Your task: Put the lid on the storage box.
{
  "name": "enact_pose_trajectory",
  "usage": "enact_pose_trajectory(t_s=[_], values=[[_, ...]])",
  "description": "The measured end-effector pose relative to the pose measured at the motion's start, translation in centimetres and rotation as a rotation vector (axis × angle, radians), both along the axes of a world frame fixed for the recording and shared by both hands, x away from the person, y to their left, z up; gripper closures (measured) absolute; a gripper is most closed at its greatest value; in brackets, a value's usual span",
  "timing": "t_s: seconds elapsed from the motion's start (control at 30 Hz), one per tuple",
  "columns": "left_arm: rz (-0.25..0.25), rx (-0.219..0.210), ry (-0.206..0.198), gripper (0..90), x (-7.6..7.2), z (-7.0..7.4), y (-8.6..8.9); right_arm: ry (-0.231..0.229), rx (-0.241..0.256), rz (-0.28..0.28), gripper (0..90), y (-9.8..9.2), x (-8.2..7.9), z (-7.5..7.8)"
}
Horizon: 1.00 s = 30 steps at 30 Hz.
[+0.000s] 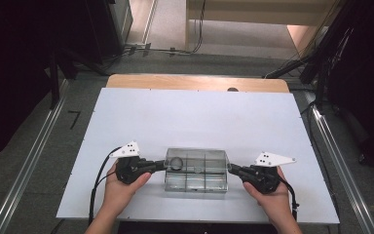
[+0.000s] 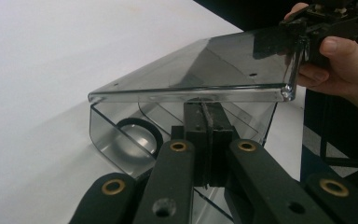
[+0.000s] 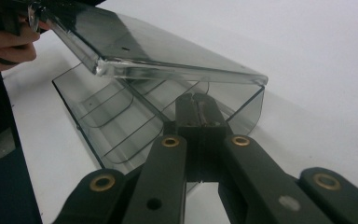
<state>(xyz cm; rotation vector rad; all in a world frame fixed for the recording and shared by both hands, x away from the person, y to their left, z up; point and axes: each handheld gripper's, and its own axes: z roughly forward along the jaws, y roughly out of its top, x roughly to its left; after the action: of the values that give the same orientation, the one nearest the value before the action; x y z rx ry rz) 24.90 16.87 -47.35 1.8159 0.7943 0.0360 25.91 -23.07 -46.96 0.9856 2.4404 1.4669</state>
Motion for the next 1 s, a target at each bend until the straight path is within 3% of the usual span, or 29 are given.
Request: enact_pose_trajectory(t_s=[1.0], values=[[-0.031, 0.059, 0.044, 89.9, 0.2, -1.1, 0.5, 0.017, -0.032, 0.025, 87.0, 0.0, 0.3, -0.9]])
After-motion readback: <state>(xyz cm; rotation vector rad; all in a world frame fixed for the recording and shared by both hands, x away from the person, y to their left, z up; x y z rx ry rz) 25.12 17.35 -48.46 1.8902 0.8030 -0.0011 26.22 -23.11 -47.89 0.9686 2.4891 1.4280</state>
